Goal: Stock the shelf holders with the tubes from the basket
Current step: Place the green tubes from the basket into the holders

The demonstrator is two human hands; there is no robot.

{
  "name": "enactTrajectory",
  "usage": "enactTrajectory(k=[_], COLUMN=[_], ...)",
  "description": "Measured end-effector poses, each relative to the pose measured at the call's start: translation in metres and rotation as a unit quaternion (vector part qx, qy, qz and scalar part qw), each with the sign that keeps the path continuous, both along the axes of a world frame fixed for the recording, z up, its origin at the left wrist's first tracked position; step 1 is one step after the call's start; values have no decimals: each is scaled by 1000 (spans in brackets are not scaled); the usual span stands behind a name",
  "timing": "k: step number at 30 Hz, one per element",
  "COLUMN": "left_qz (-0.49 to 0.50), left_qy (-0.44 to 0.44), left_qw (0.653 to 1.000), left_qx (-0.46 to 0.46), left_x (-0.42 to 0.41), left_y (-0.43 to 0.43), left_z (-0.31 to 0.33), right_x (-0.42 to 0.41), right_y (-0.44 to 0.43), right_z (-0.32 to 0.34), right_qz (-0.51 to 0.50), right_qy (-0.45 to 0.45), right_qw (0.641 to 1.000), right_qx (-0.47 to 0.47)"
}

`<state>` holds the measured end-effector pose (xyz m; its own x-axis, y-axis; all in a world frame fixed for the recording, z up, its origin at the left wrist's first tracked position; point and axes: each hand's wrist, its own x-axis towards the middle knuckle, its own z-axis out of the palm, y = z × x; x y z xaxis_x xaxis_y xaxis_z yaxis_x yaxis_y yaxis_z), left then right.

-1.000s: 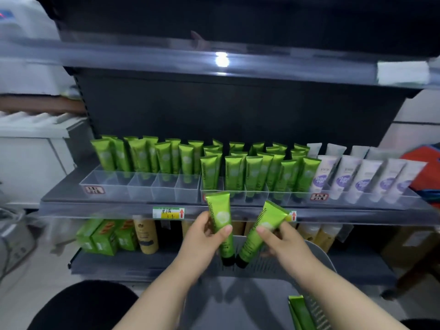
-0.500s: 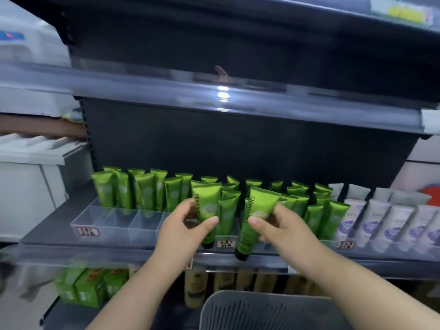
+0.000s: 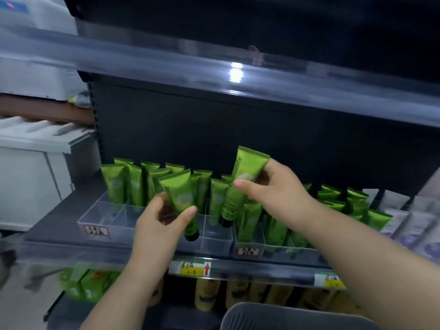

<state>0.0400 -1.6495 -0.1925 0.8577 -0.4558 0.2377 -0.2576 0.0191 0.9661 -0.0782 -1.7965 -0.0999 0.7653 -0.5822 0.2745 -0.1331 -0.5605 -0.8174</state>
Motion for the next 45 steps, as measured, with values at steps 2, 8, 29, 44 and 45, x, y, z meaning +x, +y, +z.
enactTrajectory(k=[2, 8, 29, 44, 45], left_qz=[0, -2, 23, -19, -15], left_qy=[-3, -24, -100, -112, -111], left_qw=[1000, 1000, 989, 977, 978], left_qx=[-3, 7, 103, 182, 174], left_x=[4, 12, 33, 33, 34], left_y=[-1, -10, -37, -52, -53], left_z=[2, 10, 0, -15, -15], right_x=[11, 39, 66, 72, 72], right_y=[0, -8, -24, -30, -30], right_z=[2, 3, 3, -14, -14], right_qz=[9, 10, 47, 55, 56], right_qy=[7, 65, 289, 375, 373], right_qw=[1000, 994, 922, 877, 878], right_qx=[-22, -83, -253, -294, -295])
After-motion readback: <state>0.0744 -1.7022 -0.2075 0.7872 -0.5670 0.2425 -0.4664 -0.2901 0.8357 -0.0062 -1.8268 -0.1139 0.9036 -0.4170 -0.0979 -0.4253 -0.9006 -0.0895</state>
